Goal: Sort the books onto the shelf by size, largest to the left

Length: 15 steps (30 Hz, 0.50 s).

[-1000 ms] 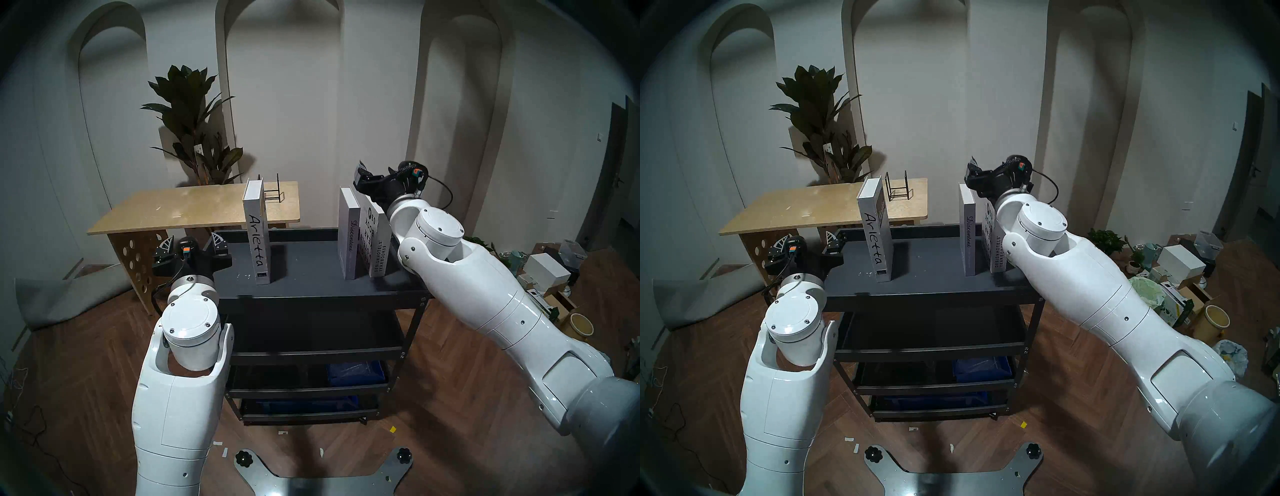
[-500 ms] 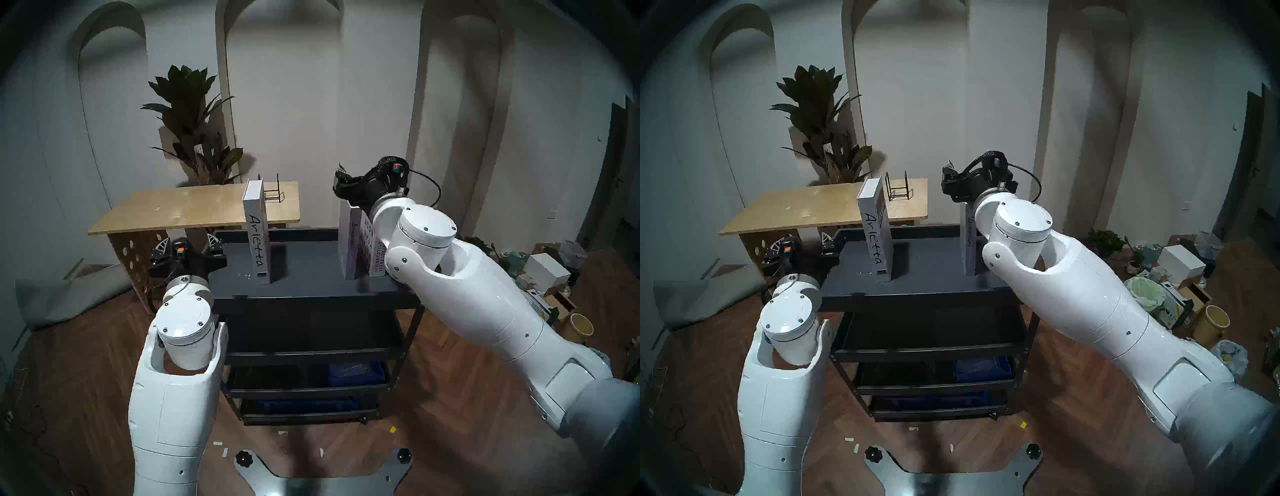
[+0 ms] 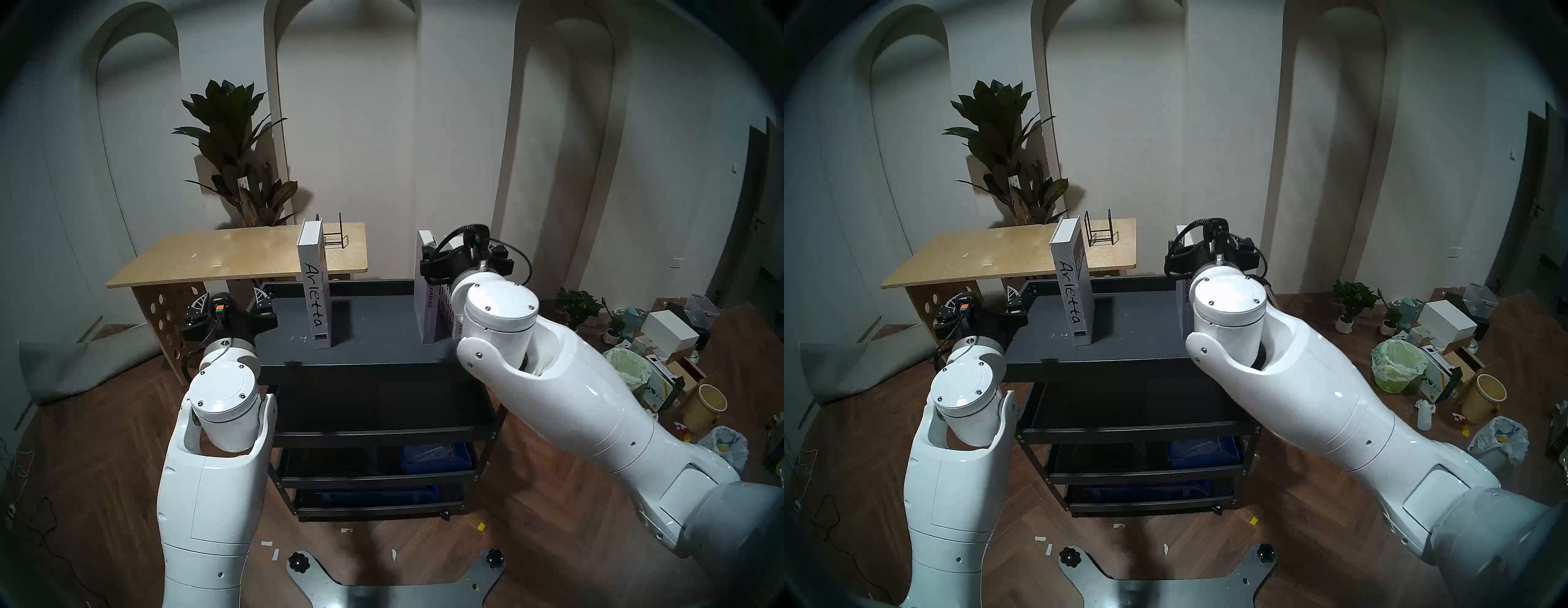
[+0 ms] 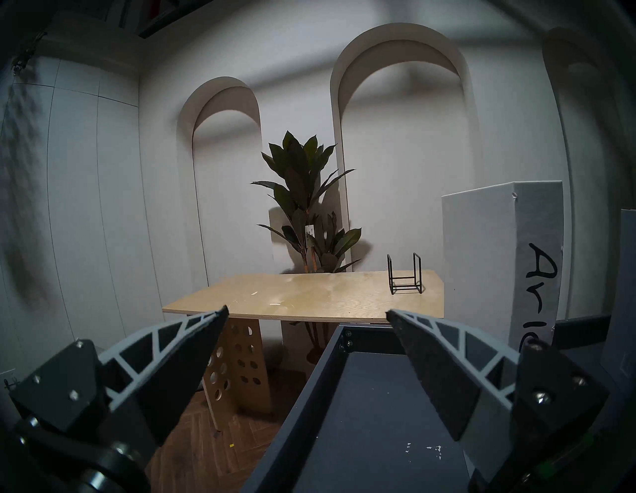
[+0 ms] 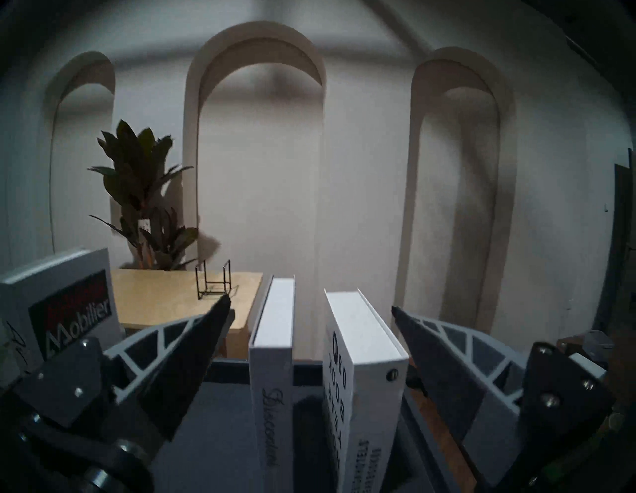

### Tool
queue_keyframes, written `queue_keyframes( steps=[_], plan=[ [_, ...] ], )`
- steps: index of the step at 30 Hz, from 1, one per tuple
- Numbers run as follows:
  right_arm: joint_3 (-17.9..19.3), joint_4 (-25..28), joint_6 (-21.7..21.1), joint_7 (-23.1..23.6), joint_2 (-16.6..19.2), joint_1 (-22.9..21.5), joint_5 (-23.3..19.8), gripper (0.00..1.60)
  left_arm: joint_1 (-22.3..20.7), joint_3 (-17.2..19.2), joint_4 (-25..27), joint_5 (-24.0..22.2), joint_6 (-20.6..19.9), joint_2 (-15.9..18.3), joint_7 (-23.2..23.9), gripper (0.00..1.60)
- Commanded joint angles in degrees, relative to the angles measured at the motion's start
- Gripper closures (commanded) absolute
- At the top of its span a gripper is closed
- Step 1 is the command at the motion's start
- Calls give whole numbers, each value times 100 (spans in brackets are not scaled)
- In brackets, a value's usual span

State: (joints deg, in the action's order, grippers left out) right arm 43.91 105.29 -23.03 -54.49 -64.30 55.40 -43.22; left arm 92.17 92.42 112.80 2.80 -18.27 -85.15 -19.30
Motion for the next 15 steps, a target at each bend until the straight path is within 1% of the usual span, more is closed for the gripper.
queue_keyframes(
  steps=[1,4,6,15],
  plan=[
    [-224,-539,460,-27,-507,-201,294,0,-90,52,58,34,92,15,-60,0],
    [-261,-650,549,-5,-548,-241,318,0,-82,72,59,33,95,14,-71,0],
    [-289,-729,690,81,-555,-278,334,0,-76,88,63,31,96,13,-84,0],
    [-446,-1158,1006,297,-702,-449,416,0,-67,125,63,5,97,18,-125,0]
  ],
)
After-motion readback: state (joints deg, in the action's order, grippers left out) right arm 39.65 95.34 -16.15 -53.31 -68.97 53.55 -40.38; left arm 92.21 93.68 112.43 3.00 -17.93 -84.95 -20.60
